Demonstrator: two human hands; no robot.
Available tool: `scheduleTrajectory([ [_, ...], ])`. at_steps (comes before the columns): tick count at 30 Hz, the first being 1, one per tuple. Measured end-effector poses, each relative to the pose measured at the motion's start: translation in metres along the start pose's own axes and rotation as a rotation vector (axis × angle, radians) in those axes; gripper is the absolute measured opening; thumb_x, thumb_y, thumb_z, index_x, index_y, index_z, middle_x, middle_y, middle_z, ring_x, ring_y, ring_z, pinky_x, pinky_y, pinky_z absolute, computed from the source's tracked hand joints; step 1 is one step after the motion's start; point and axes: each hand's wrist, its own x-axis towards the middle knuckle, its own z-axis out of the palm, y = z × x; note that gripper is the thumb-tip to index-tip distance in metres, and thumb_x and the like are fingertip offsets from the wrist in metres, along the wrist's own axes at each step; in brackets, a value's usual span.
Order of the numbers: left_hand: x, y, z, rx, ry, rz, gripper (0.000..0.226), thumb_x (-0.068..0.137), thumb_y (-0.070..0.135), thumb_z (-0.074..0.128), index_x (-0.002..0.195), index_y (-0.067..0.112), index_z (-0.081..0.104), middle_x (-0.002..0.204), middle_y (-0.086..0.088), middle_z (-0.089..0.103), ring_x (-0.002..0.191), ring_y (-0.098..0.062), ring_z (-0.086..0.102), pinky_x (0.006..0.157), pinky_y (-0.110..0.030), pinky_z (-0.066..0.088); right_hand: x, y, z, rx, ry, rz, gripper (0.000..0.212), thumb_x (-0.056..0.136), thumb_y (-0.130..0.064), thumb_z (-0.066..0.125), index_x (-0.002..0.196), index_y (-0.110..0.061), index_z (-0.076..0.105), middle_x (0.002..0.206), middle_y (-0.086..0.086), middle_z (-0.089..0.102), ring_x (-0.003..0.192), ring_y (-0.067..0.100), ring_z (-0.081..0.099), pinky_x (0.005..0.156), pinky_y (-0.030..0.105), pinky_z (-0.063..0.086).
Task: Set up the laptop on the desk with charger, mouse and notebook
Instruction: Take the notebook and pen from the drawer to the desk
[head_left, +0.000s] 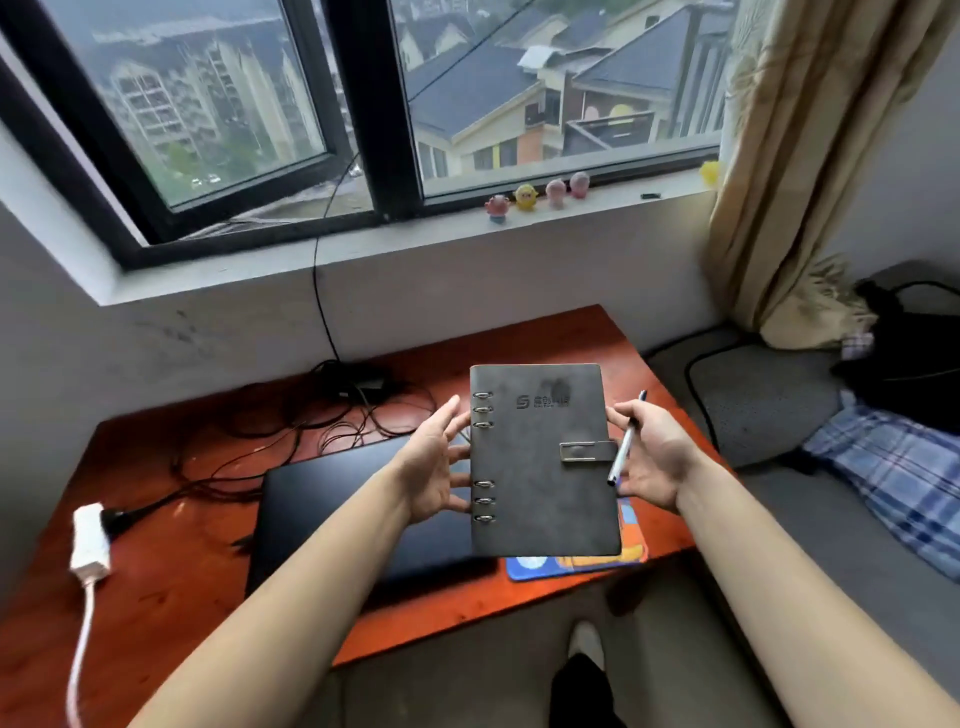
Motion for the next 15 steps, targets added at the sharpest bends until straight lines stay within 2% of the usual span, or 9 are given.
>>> scheduleTrajectory([
  [2, 0.043, 0.018, 0.012, 0.002, 0.055, -0.038, 0.054, 0.094, 0.070, 0.035, 0.139, 0.044, 0.048, 0.134, -0.005, 0.061, 0.118, -0.035, 0.062, 0.100, -0.068, 0.041, 0.036, -0.026, -0.017, -0.015, 0.017, 0.038, 0.046, 0.097, -0.039, 0.033, 0.129, -0.030, 0.065, 0.138, 0.009, 0.062, 0.127, 0.036, 0.056, 0.109, 0.056, 0.037],
  [4, 0.081, 0.035, 0.029, 0.011, 0.098, -0.087, 0.050, 0.093, 0.070, 0.036, 0.134, 0.046, 0.051, 0.131, -0.008, 0.062, 0.116, -0.032, 0.063, 0.095, -0.061, 0.047, 0.070, -0.048, -0.032, -0.055, 0.052, 0.078, 0.043, 0.097, -0.039, 0.034, 0.120, -0.028, 0.069, 0.129, 0.008, 0.065, 0.116, 0.031, 0.058, 0.104, 0.051, 0.042],
  [6, 0.123, 0.050, 0.045, -0.009, 0.131, -0.126, 0.037, 0.091, 0.071, 0.039, 0.112, 0.050, 0.062, 0.126, -0.012, 0.062, 0.113, -0.031, 0.064, 0.089, -0.057, 0.051, 0.107, -0.072, -0.049, -0.081, 0.089, 0.115, 0.036, 0.096, -0.039, 0.037, 0.111, -0.026, 0.066, 0.117, 0.008, 0.065, 0.107, 0.028, 0.058, 0.094, 0.045, 0.046],
  [8, 0.163, 0.060, 0.055, -0.033, 0.157, -0.144, 0.032, 0.090, 0.072, 0.041, 0.095, 0.052, 0.065, 0.121, -0.013, 0.063, 0.110, -0.031, 0.064, 0.090, -0.057, 0.051, 0.143, -0.091, -0.064, -0.107, 0.121, 0.151, 0.033, 0.097, -0.040, 0.038, 0.113, -0.025, 0.063, 0.108, 0.008, 0.065, 0.097, 0.027, 0.060, 0.087, 0.040, 0.046],
  [11, 0.210, 0.065, 0.064, -0.054, 0.204, -0.204, 0.031, 0.088, 0.074, 0.042, 0.093, 0.051, 0.063, 0.120, -0.014, 0.062, 0.112, -0.030, 0.061, 0.096, -0.059, 0.047, 0.188, -0.106, -0.081, -0.154, 0.180, 0.210, 0.030, 0.097, -0.041, 0.040, 0.113, -0.026, 0.060, 0.093, 0.005, 0.066, 0.079, 0.022, 0.060, 0.070, 0.030, 0.044],
  [14, 0.242, 0.063, 0.071, -0.079, 0.250, -0.262, 0.037, 0.088, 0.075, 0.040, 0.096, 0.046, 0.061, 0.119, -0.012, 0.061, 0.109, -0.028, 0.061, 0.086, -0.050, 0.051, 0.221, -0.108, -0.094, -0.161, 0.216, 0.256, 0.034, 0.097, -0.041, 0.043, 0.117, -0.022, 0.061, 0.098, 0.009, 0.066, 0.076, 0.023, 0.063, 0.062, 0.028, 0.044],
  [15, 0.254, 0.062, 0.071, -0.094, 0.262, -0.278, 0.038, 0.089, 0.074, 0.038, 0.100, 0.045, 0.060, 0.119, -0.011, 0.060, 0.108, -0.027, 0.060, 0.084, -0.049, 0.050, 0.233, -0.108, -0.098, -0.158, 0.218, 0.266, 0.033, 0.097, -0.041, 0.043, 0.114, -0.022, 0.063, 0.094, 0.008, 0.069, 0.072, 0.022, 0.065, 0.060, 0.027, 0.046],
])
